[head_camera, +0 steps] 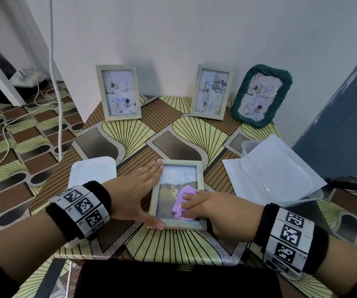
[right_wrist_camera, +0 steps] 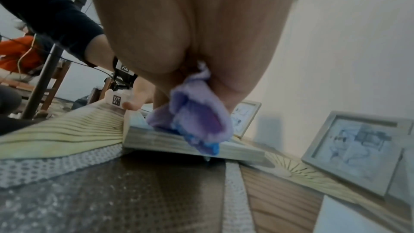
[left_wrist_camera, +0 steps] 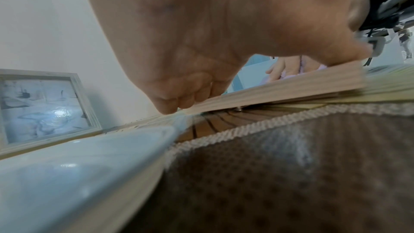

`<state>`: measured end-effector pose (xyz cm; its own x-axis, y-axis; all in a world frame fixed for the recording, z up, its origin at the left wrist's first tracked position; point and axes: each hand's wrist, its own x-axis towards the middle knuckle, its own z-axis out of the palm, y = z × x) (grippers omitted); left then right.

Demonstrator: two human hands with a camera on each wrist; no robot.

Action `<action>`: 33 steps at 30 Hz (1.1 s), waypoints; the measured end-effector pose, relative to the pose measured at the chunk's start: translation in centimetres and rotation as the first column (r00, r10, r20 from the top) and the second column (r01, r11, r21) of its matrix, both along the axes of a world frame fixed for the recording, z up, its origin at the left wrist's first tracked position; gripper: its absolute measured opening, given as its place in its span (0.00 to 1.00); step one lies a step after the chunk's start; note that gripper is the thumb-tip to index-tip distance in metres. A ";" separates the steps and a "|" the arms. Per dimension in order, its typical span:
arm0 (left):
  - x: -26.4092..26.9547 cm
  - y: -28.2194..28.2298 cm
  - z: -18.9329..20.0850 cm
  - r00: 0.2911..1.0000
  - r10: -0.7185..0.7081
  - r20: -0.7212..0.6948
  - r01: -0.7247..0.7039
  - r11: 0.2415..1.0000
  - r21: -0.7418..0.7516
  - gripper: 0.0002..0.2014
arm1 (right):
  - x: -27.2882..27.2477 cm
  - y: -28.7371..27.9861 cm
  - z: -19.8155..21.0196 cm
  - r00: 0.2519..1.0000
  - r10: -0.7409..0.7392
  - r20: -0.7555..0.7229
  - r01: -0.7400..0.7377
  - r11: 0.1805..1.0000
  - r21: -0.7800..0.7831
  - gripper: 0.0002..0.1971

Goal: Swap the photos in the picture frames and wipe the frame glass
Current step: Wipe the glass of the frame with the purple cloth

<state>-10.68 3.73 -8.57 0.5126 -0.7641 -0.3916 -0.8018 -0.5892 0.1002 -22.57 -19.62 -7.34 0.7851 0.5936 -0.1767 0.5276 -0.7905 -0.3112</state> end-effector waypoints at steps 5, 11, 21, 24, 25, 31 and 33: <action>-0.1 0.0 0.1 1.000 0.001 -0.012 -0.001 1.000 0.002 0.70 | 0.5 -0.3 0.2 0.997 0.028 0.070 -0.016 0.987 -0.160 0.26; -0.1 0.0 0.2 0.999 0.009 -0.034 -0.008 1.000 0.012 0.71 | 2.2 -0.3 0.1 0.989 0.017 0.145 0.030 0.948 -0.317 0.28; 0.1 -0.1 -0.1 1.000 -0.006 -0.020 0.006 1.000 0.016 0.71 | 5.6 1.5 -0.5 0.987 -0.078 0.143 0.131 0.899 -0.417 0.30; 0.1 0.0 -0.2 1.000 -0.005 -0.017 0.005 1.000 0.013 0.71 | 5.8 2.6 -0.7 0.983 -0.144 0.115 0.177 0.912 -0.370 0.33; 0.2 0.0 -0.2 1.000 -0.004 -0.014 0.005 1.000 0.014 0.71 | 5.9 3.0 -0.7 0.983 -0.155 0.101 0.181 0.916 -0.357 0.34; 0.2 0.0 -0.3 1.000 -0.017 0.010 0.017 1.000 0.018 0.71 | 6.0 4.2 -0.8 0.987 -0.158 -0.004 0.153 0.962 -0.225 0.36; 0.2 0.0 -0.2 0.999 -0.024 0.021 0.024 1.000 0.017 0.71 | 5.5 4.2 -0.8 0.990 -0.141 -0.009 0.137 0.972 -0.189 0.35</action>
